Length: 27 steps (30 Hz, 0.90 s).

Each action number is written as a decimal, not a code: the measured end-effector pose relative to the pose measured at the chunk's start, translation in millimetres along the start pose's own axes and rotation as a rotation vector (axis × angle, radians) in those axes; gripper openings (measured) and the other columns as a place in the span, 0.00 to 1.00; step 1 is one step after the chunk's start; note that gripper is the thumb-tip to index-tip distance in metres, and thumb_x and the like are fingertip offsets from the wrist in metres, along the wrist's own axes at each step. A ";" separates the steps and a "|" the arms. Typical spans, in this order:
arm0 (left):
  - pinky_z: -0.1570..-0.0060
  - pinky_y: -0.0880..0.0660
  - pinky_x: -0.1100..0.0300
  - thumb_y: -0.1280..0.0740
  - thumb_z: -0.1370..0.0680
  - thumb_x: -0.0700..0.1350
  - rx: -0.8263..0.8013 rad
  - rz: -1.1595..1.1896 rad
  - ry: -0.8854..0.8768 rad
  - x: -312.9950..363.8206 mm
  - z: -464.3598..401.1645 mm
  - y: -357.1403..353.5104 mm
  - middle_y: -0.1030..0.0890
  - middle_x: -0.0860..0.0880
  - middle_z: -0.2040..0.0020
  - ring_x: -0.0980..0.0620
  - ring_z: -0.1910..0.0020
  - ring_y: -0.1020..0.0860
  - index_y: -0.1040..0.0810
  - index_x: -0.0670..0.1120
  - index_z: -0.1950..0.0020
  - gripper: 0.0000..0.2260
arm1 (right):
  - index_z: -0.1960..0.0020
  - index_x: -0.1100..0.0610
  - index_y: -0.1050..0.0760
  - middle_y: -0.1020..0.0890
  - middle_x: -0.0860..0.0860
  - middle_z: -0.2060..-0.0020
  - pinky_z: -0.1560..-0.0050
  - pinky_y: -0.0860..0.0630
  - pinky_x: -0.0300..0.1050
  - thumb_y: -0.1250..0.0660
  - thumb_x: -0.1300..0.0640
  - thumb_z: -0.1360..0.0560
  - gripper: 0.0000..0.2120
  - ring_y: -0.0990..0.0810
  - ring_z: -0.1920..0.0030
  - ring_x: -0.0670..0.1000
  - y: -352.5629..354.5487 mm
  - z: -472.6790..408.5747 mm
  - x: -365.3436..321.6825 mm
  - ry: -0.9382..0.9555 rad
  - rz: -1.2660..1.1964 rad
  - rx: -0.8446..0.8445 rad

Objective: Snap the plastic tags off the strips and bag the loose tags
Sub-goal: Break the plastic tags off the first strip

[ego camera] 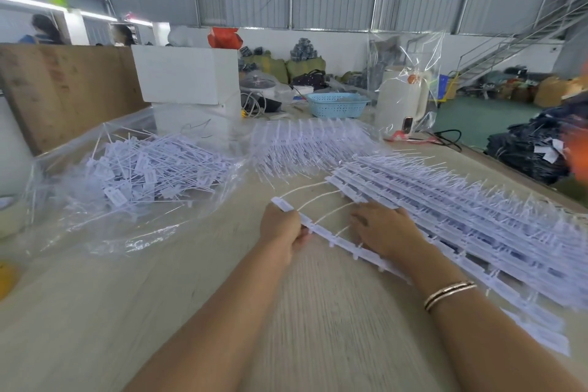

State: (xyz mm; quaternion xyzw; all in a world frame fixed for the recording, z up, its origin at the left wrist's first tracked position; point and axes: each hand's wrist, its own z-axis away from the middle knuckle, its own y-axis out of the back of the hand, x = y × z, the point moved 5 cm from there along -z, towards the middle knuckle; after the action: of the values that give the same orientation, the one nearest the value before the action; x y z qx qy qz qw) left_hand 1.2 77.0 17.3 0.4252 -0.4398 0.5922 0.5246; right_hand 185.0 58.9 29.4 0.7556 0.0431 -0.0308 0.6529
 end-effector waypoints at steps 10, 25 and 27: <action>0.61 0.22 0.53 0.41 0.22 0.33 -0.054 0.228 -0.027 -6.1 24.5 38.9 0.22 0.38 0.56 0.42 0.57 0.20 0.27 0.38 0.56 0.06 | 0.28 0.48 0.35 0.38 0.49 0.26 0.31 0.36 0.49 0.46 0.56 0.19 0.20 0.35 0.29 0.53 -1.4 18.4 4.5 0.134 -0.053 -0.126; 0.74 0.26 0.59 0.46 0.24 0.28 0.138 -0.053 -0.140 3.1 16.6 51.6 0.24 0.43 0.65 0.49 0.74 0.26 0.42 0.42 0.41 0.15 | 0.24 0.44 0.44 0.40 0.43 0.25 0.29 0.43 0.45 0.50 0.49 0.17 0.21 0.40 0.27 0.48 -3.1 40.2 22.7 0.160 -0.121 -0.199; 0.70 0.25 0.59 0.46 0.23 0.30 0.244 -0.128 -0.178 10.1 10.4 68.5 0.22 0.41 0.56 0.47 0.65 0.22 0.41 0.40 0.37 0.16 | 0.25 0.43 0.43 0.38 0.44 0.25 0.29 0.40 0.47 0.50 0.52 0.17 0.21 0.37 0.28 0.49 -3.3 41.4 26.7 0.171 -0.085 -0.166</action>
State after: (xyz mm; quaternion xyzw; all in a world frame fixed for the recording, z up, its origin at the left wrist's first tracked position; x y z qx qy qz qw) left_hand -67.4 65.2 24.5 0.5635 -0.3813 0.5665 0.4649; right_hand 211.6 19.1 17.3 0.6961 0.1334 0.0098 0.7054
